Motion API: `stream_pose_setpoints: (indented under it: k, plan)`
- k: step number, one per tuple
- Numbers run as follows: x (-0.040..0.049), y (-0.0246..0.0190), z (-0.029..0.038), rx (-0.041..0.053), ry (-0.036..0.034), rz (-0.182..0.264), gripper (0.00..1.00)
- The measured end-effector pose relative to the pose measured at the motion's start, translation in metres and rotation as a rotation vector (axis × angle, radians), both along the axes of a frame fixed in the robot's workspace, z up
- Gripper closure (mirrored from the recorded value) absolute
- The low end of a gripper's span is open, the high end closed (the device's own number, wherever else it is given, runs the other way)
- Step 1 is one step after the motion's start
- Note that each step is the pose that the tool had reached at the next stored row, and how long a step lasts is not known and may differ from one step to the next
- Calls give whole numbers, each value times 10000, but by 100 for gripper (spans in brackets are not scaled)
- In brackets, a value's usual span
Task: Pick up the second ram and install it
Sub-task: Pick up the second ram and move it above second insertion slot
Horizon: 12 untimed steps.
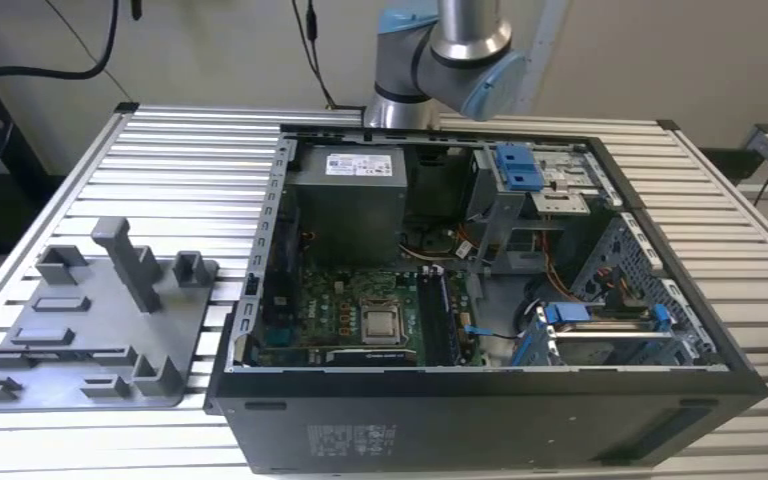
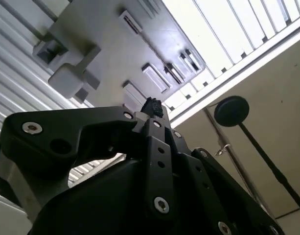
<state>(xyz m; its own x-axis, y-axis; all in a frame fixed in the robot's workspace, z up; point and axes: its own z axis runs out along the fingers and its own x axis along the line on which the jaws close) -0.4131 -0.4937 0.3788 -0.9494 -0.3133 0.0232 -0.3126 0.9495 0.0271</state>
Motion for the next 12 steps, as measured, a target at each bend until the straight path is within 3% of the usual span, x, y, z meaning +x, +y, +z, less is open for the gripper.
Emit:
stream_pose_setpoints:
  k: [12]
  plan:
    - [-3, 4, -1, -59, 1, 1584, 89]
